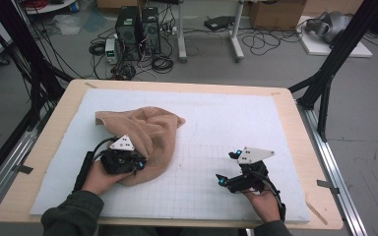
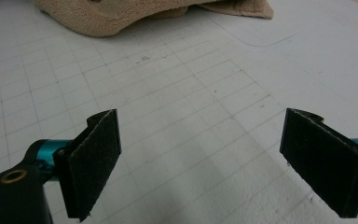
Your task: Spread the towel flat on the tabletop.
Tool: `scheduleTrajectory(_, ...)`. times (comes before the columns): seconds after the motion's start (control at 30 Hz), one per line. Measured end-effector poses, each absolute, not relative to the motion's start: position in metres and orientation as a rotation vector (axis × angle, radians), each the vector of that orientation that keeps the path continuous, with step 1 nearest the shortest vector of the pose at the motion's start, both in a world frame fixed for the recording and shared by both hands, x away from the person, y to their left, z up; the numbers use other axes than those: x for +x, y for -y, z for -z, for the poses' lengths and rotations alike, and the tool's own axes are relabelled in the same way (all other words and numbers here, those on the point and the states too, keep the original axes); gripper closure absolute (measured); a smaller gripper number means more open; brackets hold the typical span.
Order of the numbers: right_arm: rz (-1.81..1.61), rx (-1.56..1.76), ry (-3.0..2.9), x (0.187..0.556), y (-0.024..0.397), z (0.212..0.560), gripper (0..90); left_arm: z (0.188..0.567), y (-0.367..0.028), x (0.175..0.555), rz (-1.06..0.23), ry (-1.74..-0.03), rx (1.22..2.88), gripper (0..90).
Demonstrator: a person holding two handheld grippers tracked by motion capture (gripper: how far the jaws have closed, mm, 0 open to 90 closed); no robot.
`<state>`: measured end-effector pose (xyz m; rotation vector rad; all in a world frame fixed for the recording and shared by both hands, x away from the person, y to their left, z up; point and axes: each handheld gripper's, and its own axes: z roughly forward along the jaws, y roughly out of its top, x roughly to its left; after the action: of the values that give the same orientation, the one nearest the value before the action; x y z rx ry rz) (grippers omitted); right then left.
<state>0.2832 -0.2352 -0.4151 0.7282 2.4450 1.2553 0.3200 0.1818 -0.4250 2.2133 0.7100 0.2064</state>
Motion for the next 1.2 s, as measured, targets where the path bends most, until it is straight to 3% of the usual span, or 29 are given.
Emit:
scheduleTrajectory(0.4,-1.261,0.668,-2.478,0.292,0.211,0.408,11.9,0.406,-0.185,0.284,-0.198,-0.605,2.150,84.8)
scheduleTrajectory(0.7,-1.329,0.576,-2.524,0.323,0.159,0.398,22.1,0.406,-0.199,0.258,-0.217,-0.588,2.142,83.7)
scheduleTrajectory(0.77,-1.369,0.548,-2.519,0.331,0.146,0.398,24.8,0.405,-0.202,0.258,-0.224,-0.602,2.129,77.5)
scheduleTrajectory(0.83,-1.381,0.542,-2.525,0.340,0.135,0.401,26.1,0.402,-0.207,0.258,-0.274,-0.630,2.109,60.1)
scheduleTrajectory(0.93,-1.370,0.530,-2.573,0.354,0.114,0.409,28.8,0.401,-0.214,0.260,-0.310,-0.674,2.098,45.4)
scheduleTrajectory(1.1,-1.310,0.500,-2.629,0.369,0.086,0.427,33.1,0.411,-0.230,0.268,-0.327,-0.769,2.104,41.3)
scheduleTrajectory(1.2,-1.290,0.476,-2.672,0.374,0.072,0.436,39.5,0.422,-0.237,0.275,-0.302,-0.820,2.111,48.2)
